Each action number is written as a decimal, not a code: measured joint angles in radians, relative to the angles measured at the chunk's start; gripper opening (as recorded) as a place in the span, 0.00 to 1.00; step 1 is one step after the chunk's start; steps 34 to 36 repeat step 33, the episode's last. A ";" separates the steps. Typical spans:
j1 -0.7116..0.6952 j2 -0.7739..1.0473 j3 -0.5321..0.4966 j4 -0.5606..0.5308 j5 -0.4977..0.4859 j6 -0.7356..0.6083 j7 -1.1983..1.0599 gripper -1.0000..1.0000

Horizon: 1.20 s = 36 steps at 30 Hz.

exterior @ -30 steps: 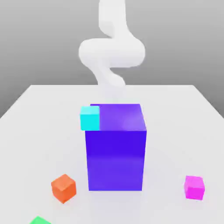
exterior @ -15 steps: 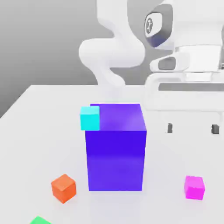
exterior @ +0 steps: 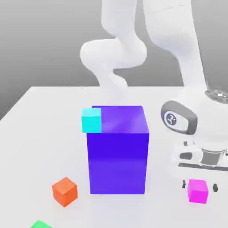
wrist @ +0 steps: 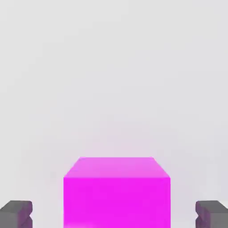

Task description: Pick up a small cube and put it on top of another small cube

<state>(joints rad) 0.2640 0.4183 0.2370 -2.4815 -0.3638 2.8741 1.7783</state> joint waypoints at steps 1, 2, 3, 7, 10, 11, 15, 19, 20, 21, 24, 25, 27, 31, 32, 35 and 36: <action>0.000 0.000 0.000 0.000 0.000 0.001 0.000 0.00; 0.000 0.000 0.000 0.000 0.000 0.001 0.000 0.00; 0.000 0.000 0.000 0.000 -0.001 0.002 0.001 0.00; -0.034 -0.049 0.042 -0.013 0.035 -0.036 -0.026 0.00; -0.081 -0.152 0.105 -0.037 0.125 -0.111 -0.096 0.00; -0.108 -0.163 0.103 -0.027 0.145 -0.132 -0.128 0.00; -0.243 -0.150 0.037 0.057 0.196 -0.202 -0.278 0.00; -0.374 -0.130 -0.032 0.141 0.241 -0.263 -0.424 0.00; -0.406 -0.125 -0.047 0.160 0.252 -0.277 -0.458 0.00; -0.437 -0.121 -0.062 0.179 0.262 -0.290 -0.492 0.00; -0.528 -0.112 -0.105 0.232 0.291 -0.328 -0.591 0.00; -0.558 -0.109 -0.119 0.250 0.301 -0.340 -0.623 0.00; -0.614 -0.070 -0.149 0.293 0.315 -0.340 -0.683 0.00; -0.642 0.032 -0.171 0.324 0.311 -0.268 -0.707 1.00; -0.642 0.032 -0.171 0.324 0.311 -0.268 -0.707 1.00; -0.642 0.032 -0.171 0.324 0.311 -0.268 -0.707 1.00; -0.642 0.032 -0.171 0.324 0.311 -0.268 -0.707 1.00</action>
